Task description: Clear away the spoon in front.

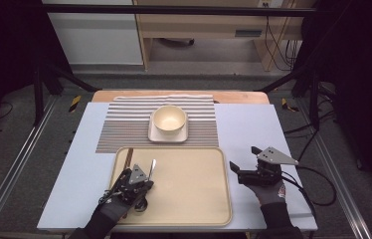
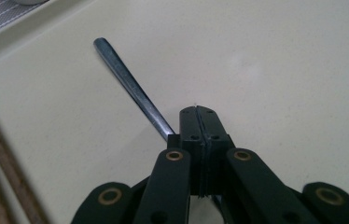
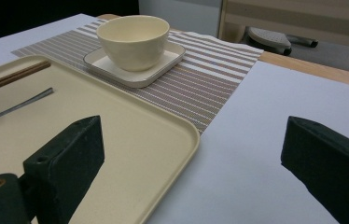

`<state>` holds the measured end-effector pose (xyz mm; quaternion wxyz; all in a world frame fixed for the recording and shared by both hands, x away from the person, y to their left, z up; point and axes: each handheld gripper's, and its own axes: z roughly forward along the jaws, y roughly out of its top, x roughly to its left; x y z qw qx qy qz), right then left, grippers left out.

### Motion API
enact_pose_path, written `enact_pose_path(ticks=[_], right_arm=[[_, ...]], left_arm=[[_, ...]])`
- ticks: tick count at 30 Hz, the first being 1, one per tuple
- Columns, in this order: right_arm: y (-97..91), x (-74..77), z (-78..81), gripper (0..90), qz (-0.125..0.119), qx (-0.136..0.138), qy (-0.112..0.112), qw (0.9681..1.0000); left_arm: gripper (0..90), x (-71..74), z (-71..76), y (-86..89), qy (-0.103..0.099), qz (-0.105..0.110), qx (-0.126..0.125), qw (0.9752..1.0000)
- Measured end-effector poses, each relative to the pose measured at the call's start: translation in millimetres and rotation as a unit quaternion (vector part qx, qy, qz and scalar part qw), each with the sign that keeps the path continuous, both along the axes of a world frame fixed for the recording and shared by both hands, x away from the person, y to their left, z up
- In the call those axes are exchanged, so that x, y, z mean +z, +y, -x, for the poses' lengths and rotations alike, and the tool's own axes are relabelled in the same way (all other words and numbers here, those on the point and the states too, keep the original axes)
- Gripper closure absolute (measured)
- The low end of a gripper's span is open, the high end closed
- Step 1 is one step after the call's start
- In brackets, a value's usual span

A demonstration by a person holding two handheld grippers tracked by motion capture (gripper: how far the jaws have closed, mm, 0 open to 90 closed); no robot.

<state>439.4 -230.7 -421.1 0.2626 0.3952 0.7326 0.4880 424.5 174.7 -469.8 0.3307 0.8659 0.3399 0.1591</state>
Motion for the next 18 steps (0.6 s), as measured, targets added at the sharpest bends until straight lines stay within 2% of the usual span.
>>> enact_pose_path(ticks=[8,18], right_arm=[[0.2,0.1,0.2,6.4,-0.001,0.000,0.000,1.0000],[-0.2,0.5,0.5,6.4,-0.001,-0.001,0.000,1.0000]], left_arm=[[89.3,0.2,5.0,14.0,-0.003,-0.003,0.022,0.9997],[89.3,2.6,9.7,16.1,-0.006,0.000,0.021,0.9998]])
